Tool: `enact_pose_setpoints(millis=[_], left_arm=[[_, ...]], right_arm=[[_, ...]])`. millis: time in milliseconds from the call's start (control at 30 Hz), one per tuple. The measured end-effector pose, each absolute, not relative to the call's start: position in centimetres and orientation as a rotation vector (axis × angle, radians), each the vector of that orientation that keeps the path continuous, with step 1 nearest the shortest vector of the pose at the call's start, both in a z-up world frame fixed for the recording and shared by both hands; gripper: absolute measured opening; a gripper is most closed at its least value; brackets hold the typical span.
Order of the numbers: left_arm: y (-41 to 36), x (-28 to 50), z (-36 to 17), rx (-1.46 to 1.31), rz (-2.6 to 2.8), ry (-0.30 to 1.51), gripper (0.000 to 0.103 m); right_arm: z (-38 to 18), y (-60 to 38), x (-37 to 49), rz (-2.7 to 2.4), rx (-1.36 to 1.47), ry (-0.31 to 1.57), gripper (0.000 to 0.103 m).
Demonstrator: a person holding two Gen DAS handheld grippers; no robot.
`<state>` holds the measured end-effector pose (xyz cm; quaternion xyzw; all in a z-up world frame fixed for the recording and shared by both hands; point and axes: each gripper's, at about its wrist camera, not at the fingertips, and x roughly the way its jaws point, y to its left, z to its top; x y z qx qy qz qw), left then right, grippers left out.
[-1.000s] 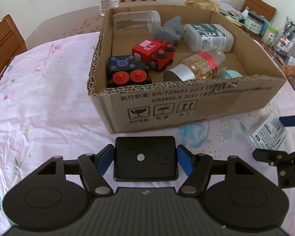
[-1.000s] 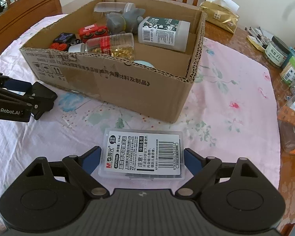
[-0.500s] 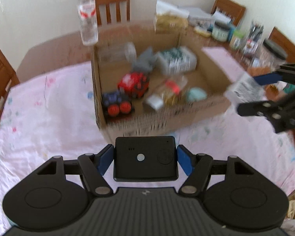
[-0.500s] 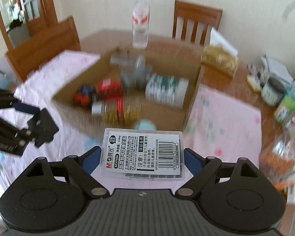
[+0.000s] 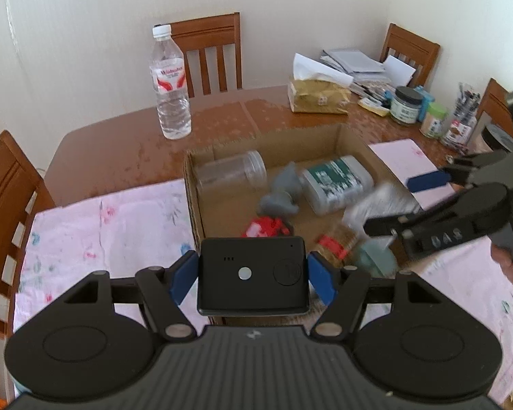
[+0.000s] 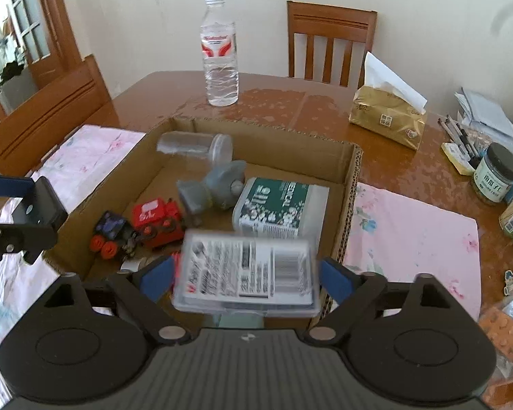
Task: Organize rigid objects
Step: 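Lift the black case and white card into the cardboard box and open both tools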
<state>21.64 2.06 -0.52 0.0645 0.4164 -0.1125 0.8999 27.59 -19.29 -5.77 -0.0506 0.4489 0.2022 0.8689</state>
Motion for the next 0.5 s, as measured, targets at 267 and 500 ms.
enact_pose_setpoints(millis=[267, 500], left_arm=[[1.6, 26.5, -1.5, 0.14, -0.216, 0.843, 0.069], [1.1, 29.4, -2.3, 0.091, -0.186, 0.821, 0.092]], right_arm=[[-4.2, -19.8, 26.4, 0.375, -0.084, 0.918, 0.103], [-3.3, -20.4, 25.2, 0.321, -0.062, 0.939, 0.103]])
